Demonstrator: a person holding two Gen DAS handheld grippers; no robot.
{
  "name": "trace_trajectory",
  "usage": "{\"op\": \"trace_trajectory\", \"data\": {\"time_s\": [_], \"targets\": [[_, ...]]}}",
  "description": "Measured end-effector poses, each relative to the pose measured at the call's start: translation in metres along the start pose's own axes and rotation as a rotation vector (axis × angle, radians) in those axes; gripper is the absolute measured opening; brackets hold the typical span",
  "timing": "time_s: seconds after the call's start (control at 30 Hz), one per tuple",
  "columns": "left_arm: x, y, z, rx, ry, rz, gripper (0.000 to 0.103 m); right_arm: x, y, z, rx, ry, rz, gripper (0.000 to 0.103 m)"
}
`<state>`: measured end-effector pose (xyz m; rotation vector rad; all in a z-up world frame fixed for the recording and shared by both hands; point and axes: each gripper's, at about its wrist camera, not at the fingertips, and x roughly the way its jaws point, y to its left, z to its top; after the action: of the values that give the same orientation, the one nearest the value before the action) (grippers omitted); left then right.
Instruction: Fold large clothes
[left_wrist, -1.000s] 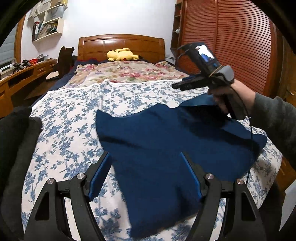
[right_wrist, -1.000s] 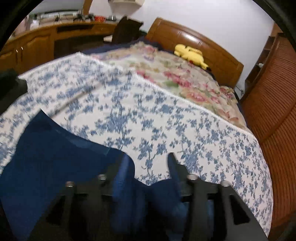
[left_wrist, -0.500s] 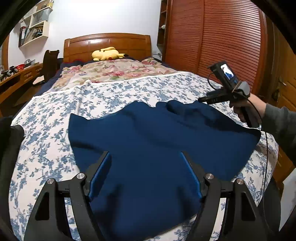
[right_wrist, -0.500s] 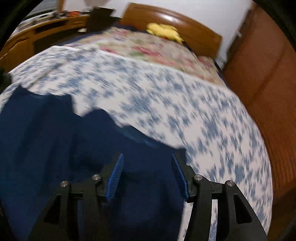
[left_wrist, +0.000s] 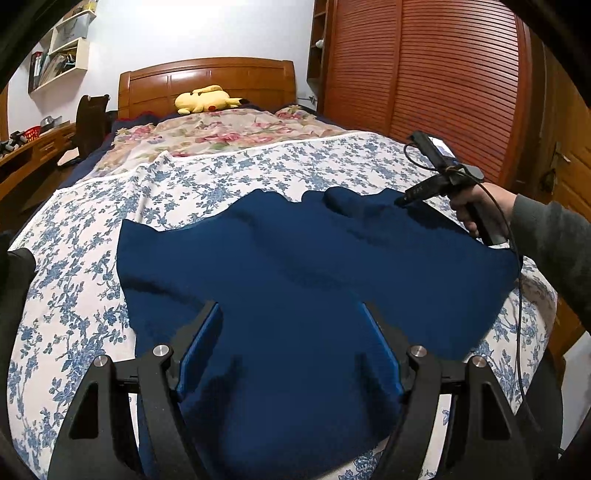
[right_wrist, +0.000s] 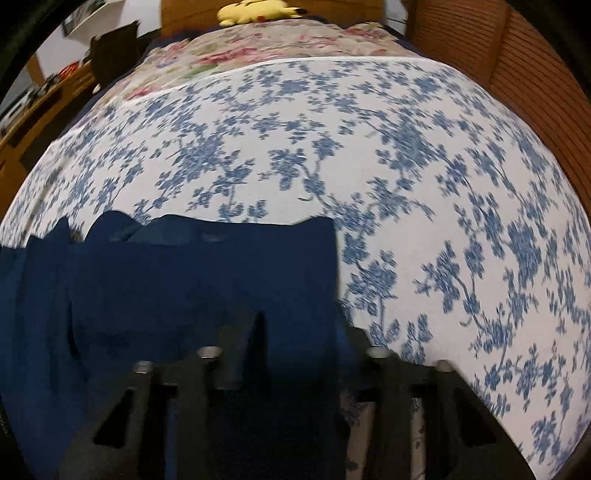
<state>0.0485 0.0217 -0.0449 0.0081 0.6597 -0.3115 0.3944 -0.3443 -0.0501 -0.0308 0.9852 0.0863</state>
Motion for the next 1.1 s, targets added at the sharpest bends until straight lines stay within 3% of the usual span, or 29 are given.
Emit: {"op": "trace_trajectory", "data": {"time_s": [0.03, 0.17, 0.23, 0.3, 0.47, 0.5, 0.6, 0.63, 0.73, 0.97, 1.1], "targets": [[0.0, 0.0, 0.0, 0.0, 0.0, -0.001, 0.076, 0.0, 0.002, 0.0, -0.021, -0.002, -0.004, 0.006], [0.001, -0.002, 0.0, 0.002, 0.002, -0.003, 0.076, -0.02, 0.017, -0.006, -0.101, -0.067, -0.026, 0.004], [0.001, -0.002, -0.001, 0.002, 0.003, -0.002, 0.076, -0.032, 0.012, -0.007, -0.077, -0.127, -0.043, 0.003], [0.001, -0.002, -0.001, 0.002, 0.004, -0.001, 0.076, -0.039, 0.001, -0.005, -0.033, -0.164, -0.113, 0.003], [0.001, -0.002, -0.001, 0.001, 0.003, 0.0, 0.076, -0.026, -0.012, -0.008, 0.013, -0.103, -0.184, 0.003], [0.001, -0.002, -0.002, 0.001, 0.003, 0.0, 0.076, -0.028, -0.012, -0.009, 0.013, -0.113, -0.19, 0.007], [0.001, -0.002, -0.002, 0.001, 0.003, 0.0, 0.076, -0.036, -0.004, -0.014, -0.004, -0.12, -0.222, 0.029], [0.0, -0.002, -0.002, 0.001, 0.002, -0.001, 0.076, -0.042, 0.002, -0.016, -0.017, -0.124, -0.21, 0.039], [-0.002, -0.002, -0.001, 0.002, -0.007, -0.006, 0.076, -0.066, 0.019, -0.035, -0.07, -0.164, -0.155, 0.052], [-0.009, -0.01, -0.002, 0.015, -0.02, -0.018, 0.076, -0.116, 0.057, -0.114, -0.245, -0.191, 0.0, 0.053], [-0.013, -0.018, -0.004, 0.023, -0.027, -0.03, 0.076, -0.135, 0.053, -0.161, -0.255, -0.194, 0.051, 0.053]]}}
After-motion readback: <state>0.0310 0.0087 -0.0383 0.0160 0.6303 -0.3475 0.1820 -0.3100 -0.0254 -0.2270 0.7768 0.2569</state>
